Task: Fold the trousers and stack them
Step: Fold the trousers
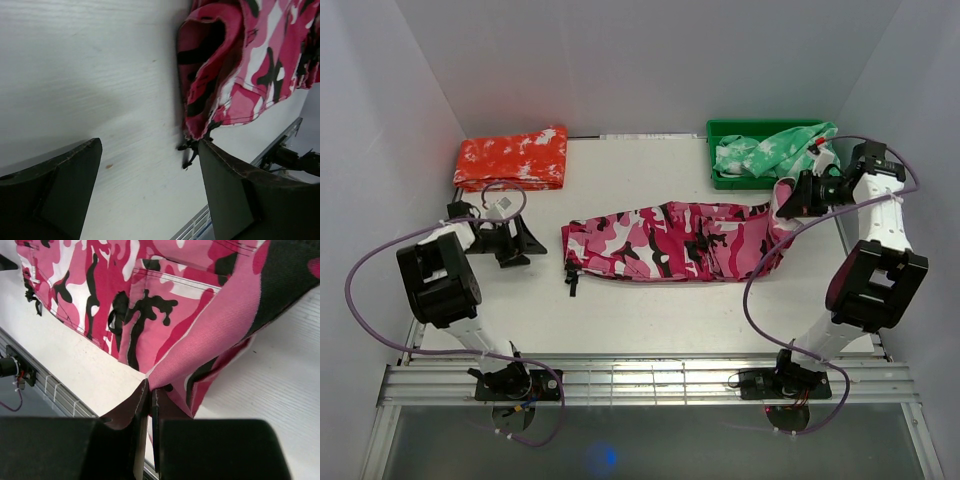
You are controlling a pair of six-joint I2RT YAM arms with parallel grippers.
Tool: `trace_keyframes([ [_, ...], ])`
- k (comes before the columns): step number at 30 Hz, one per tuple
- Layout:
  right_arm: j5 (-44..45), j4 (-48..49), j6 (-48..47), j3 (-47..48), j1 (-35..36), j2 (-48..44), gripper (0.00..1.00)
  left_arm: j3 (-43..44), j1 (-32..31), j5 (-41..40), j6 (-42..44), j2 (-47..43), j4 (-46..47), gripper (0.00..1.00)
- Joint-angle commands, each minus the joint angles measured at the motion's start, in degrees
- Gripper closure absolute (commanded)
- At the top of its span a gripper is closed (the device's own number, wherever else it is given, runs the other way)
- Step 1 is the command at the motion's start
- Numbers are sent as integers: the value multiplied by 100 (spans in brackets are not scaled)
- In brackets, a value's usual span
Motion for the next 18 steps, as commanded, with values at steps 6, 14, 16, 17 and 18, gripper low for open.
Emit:
trace_keyframes([
  [6, -194, 702, 999, -18, 966, -365, 92, -95, -876, 733, -697, 256, 1259, 16],
  [14, -62, 1063, 1333, 148, 1836, -365, 92, -192, -1395, 785, -1357, 669, 2095, 31],
  [16, -62, 1230, 1517, 157, 2133, -339, 92, -279, -1466, 785, -1392, 704, 2174, 42],
  [17, -44, 1379, 1579, 175, 2223, -295, 92, -306, -1518, 733, -1410, 704, 2183, 48],
  [18, 17, 1458, 1640, 183, 2302, -251, 92, -341, -1536, 707, -1462, 696, 2183, 55],
])
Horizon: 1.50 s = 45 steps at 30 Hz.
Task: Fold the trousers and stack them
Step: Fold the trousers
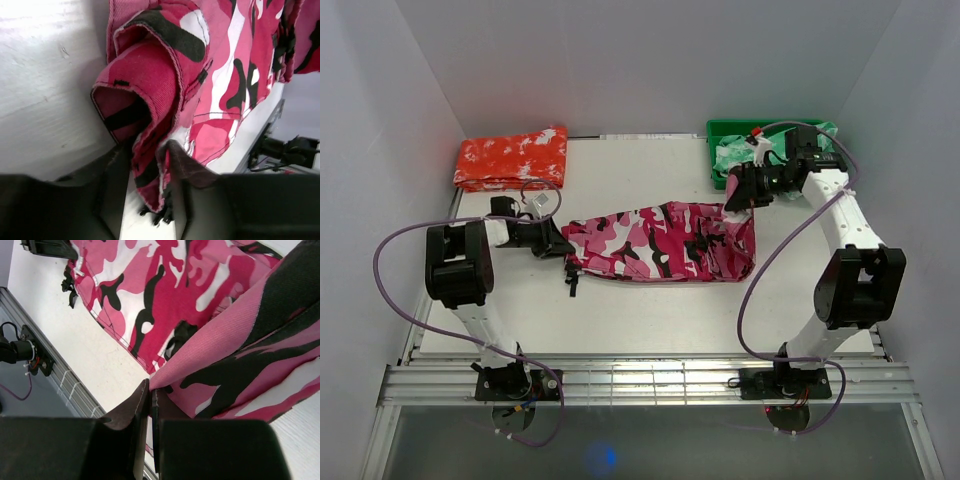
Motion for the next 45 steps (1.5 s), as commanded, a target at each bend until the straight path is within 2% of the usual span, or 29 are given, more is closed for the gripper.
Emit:
trace_keyframes([
  [1, -40, 550, 454, 210, 512, -100, 92, -236, -96, 27, -164, -54, 236, 62],
  [2, 13, 707, 507, 227, 618, -39, 92, -272, -113, 53, -182, -80, 227, 79],
  [5, 215, 1032, 753, 210, 1075, 93, 92, -430, -175, 70, -191, -230, 113, 100],
  [9, 268, 1726, 1200, 183, 1646, 365, 92, -685, -315, 44, -401, -405, 183, 100],
  [22, 321, 2281, 1851, 403, 3246, 1218, 92, -1054, -561, -290, -824, -652, 455, 100],
  [33, 549, 2975, 2660, 649, 3932, 1921, 92, -1239, -667, -404, -1034, -661, 754, 100],
  [45, 716, 3459, 3425, 904, 4267, 2352, 92, -1388, -667, -448, -1210, -704, 877, 100],
])
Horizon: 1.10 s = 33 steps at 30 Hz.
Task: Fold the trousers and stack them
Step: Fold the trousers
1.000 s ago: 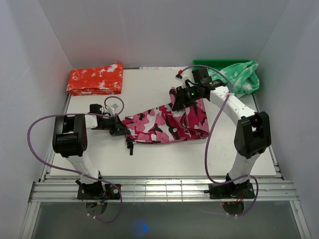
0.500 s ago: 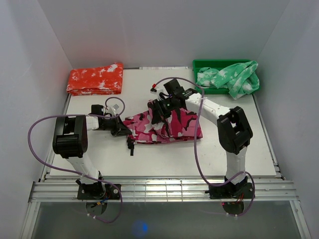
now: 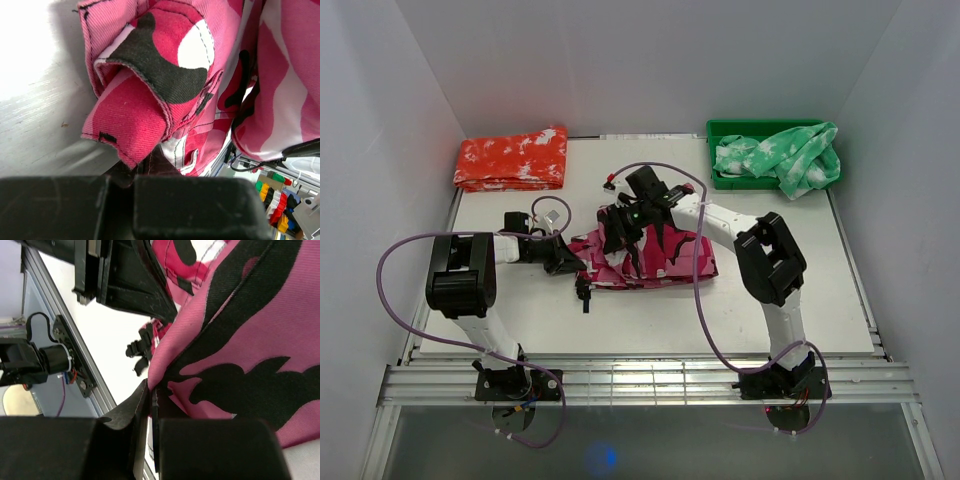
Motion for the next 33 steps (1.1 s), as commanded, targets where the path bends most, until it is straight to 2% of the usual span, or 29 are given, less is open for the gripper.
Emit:
trace_keyframes([
  [1, -72, 509, 489, 417, 129, 109, 92, -195, -99, -347, 5, -228, 9, 100],
  [11, 16, 737, 1140, 593, 261, 444, 92, -301, -99, -488, -224, -334, 141, 100],
  [33, 446, 930, 1783, 1023, 648, 918, 92, -468, -99, -559, -382, -510, 247, 100],
])
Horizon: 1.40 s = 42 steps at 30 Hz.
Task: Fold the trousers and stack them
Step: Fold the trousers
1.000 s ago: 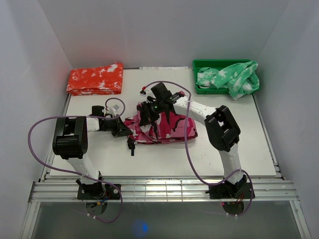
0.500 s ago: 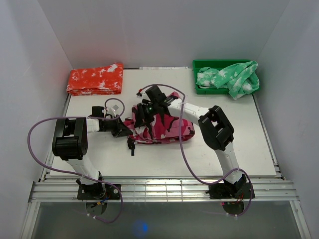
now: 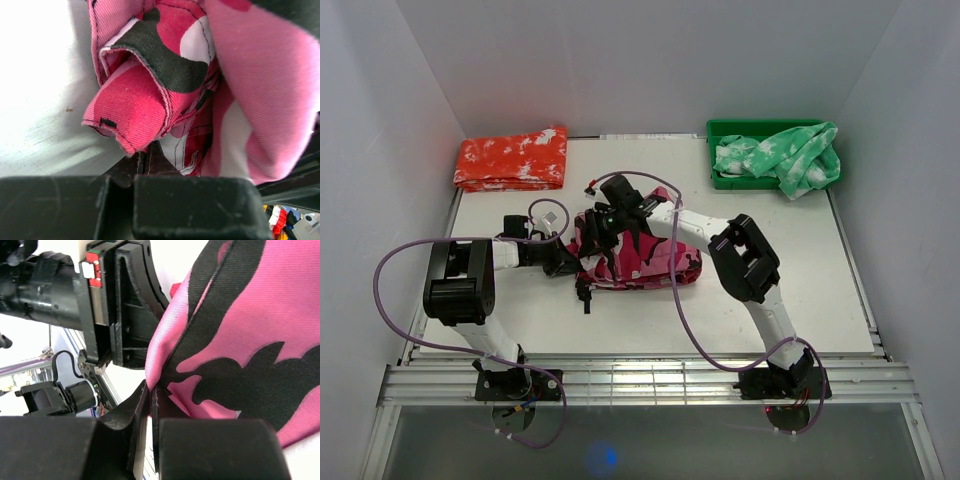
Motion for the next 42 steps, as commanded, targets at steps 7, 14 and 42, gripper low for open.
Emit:
trace_keyframes([
  [7, 112, 268, 295, 345, 191, 77, 92, -142, -66, -288, 11, -180, -68, 100],
  [14, 174, 277, 409, 361, 227, 173, 92, -116, -66, -305, 3, -206, -77, 100],
  [42, -248, 523, 260, 415, 95, -159, 37, 526, 329, -402, 802, -944, -1649, 41],
])
